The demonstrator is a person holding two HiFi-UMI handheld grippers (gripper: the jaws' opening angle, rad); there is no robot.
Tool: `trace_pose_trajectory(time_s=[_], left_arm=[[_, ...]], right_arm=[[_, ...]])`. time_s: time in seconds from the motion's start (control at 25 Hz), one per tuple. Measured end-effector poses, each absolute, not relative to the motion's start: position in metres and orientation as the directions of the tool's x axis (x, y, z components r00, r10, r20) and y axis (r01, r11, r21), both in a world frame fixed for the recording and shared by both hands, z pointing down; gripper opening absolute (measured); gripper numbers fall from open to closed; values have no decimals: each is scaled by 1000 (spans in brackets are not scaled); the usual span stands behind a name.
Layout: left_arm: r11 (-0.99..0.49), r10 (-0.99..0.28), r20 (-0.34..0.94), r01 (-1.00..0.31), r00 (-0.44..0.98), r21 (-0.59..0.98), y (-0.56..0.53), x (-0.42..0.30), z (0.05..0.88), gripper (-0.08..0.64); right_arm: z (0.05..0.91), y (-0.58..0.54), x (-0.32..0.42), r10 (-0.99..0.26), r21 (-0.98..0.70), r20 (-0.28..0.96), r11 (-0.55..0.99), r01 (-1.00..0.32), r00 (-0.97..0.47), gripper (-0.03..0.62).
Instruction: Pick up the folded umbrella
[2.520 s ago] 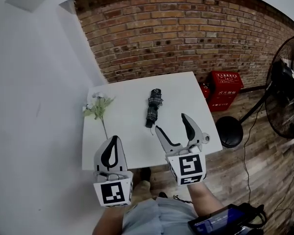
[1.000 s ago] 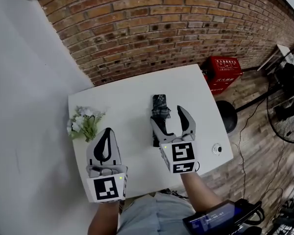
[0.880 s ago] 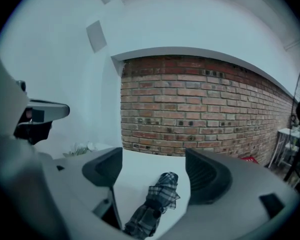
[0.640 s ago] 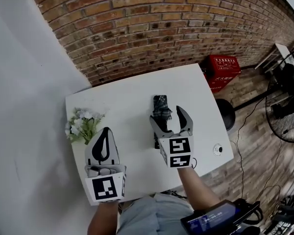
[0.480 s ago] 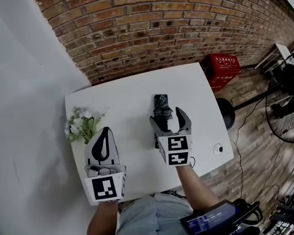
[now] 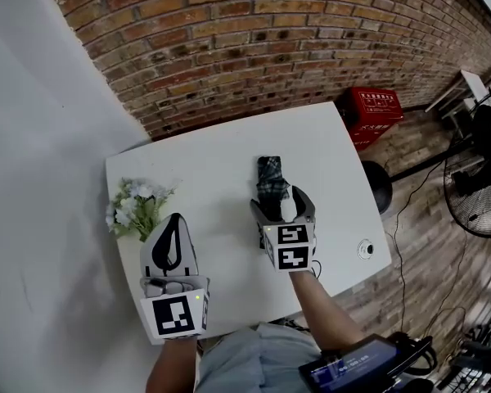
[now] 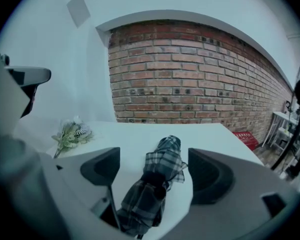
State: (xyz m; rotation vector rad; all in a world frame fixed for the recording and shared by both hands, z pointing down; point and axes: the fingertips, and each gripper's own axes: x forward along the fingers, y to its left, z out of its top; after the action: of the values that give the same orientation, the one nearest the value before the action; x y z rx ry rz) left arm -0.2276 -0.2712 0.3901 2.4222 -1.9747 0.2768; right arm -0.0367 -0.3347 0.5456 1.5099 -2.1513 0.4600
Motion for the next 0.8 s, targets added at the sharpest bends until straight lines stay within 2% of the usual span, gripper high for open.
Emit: trace_pose_trajectory(time_s=[0.8], left_arm=[[-180, -972, 173, -979, 162, -97, -289, -241, 410, 7]], right_arm=[[622, -328, -37, -642, -108, 715, 288, -952, -276, 438]])
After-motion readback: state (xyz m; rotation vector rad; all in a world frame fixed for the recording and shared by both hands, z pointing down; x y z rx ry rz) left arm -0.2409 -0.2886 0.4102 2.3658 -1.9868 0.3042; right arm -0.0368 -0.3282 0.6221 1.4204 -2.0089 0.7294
